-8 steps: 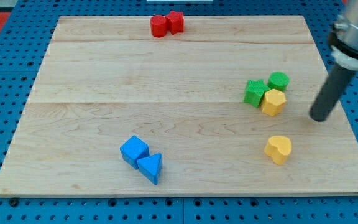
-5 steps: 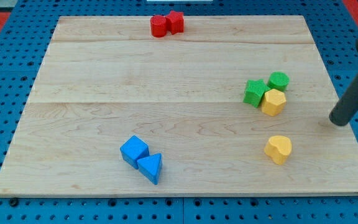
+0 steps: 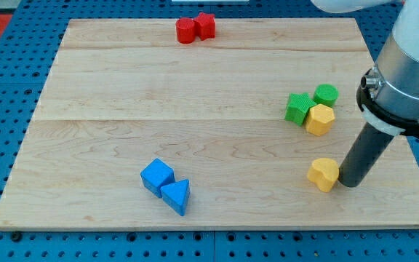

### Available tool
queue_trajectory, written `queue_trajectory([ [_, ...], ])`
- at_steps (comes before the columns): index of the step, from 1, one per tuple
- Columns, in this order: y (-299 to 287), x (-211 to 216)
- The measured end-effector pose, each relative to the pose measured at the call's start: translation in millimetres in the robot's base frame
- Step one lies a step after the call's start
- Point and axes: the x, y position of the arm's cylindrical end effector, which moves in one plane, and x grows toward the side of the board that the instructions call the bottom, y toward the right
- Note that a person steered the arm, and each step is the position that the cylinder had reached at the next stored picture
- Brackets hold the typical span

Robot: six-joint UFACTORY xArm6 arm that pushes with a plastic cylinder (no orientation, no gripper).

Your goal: Place the heart into the green star

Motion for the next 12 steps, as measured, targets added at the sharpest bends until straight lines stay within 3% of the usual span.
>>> queue_trajectory([
  [2,1,-8],
  [4,-10,15],
  [5,-61,6],
  [6,-46,-37],
  [7,-46,-43],
  [8,-34,10],
  [9,-96,-5],
  [12,-88,-76],
])
